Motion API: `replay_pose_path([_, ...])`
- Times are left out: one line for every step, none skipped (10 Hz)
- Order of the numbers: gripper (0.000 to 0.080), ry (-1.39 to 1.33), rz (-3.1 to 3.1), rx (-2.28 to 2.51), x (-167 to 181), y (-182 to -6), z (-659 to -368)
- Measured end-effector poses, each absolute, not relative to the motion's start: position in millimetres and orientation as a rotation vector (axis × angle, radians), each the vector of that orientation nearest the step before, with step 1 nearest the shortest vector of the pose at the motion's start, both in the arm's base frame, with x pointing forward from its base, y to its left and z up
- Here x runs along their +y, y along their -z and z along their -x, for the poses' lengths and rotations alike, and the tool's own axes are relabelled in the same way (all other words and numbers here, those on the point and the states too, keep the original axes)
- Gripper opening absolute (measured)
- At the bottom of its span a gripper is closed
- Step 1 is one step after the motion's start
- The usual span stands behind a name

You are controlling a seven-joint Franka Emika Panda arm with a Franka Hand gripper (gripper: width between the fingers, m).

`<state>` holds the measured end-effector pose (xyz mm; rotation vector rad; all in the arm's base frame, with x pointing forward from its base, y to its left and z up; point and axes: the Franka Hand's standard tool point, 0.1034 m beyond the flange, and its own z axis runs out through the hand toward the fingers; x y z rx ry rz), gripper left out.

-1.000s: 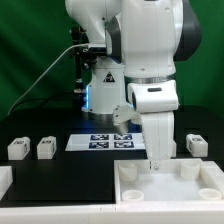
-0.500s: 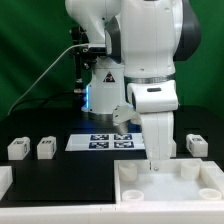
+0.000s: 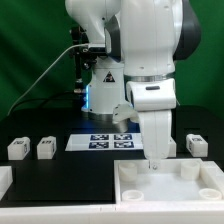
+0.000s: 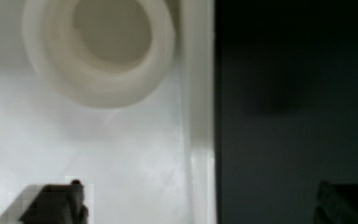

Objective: Assemble one leg

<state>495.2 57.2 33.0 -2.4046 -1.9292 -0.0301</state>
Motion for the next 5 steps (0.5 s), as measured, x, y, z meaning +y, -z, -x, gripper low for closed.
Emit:
replay_pose_path([0.0649,0.023,2.498,-1.806,61,-36.4,-490])
replay_pose_path([0.0649,0.019,2.635,-1.600,73,-40.7,-485])
replay_pose_path([0.0649,0.019,2.728,-1.443,88,-46.4,-481])
replay_pose_path([0.0649,0.017,2.857,-1.161,106,-50.7,-478])
replay_pose_path([0.0649,0.012,2.943,-0.920,122,-52.4,-476])
